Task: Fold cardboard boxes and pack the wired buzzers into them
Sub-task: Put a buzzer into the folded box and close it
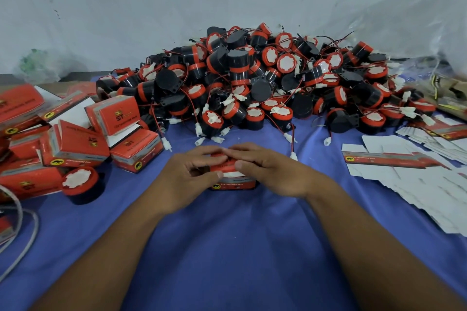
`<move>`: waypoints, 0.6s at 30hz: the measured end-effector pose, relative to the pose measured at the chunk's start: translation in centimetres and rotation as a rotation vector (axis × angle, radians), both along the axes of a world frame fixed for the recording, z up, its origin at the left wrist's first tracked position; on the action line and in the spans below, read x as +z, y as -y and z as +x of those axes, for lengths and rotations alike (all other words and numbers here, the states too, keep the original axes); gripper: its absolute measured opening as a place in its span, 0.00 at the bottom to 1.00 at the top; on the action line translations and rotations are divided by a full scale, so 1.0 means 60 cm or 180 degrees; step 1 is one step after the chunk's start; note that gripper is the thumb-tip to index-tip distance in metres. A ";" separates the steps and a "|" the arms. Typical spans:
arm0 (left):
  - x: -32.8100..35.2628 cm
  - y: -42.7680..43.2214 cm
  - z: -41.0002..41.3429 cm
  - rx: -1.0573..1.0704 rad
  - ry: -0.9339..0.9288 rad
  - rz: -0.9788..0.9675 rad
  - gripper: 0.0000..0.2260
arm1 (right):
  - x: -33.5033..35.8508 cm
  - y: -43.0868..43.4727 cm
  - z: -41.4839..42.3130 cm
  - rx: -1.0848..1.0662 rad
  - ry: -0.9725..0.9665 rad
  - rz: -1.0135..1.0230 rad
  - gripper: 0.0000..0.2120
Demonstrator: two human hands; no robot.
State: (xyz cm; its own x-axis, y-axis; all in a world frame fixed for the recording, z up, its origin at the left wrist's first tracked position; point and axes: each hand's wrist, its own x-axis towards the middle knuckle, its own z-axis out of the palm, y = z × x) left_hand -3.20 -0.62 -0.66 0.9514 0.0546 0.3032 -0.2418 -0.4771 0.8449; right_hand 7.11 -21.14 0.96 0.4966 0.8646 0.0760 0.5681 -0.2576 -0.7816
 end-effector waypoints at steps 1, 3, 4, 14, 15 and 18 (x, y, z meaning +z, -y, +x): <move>0.000 -0.003 -0.002 0.0027 0.0048 0.0235 0.14 | 0.000 0.000 0.000 0.0043 0.0046 -0.0023 0.19; 0.000 -0.005 -0.005 0.0115 0.0112 0.0781 0.16 | 0.000 0.001 -0.001 0.0052 0.0162 -0.0016 0.19; 0.000 -0.004 -0.005 0.0145 0.0140 0.0964 0.19 | -0.002 0.001 -0.001 0.0038 0.0289 -0.0008 0.19; -0.016 0.003 0.007 0.0488 0.0437 0.0732 0.19 | -0.021 -0.013 -0.002 -0.0472 0.0298 0.0999 0.14; -0.017 0.003 0.007 0.0521 0.0461 0.0804 0.19 | -0.022 -0.015 -0.004 -0.0541 0.0389 0.1178 0.12; -0.023 -0.001 0.012 0.0577 0.0561 0.1120 0.17 | -0.024 -0.027 -0.010 -0.0433 0.1213 0.1418 0.10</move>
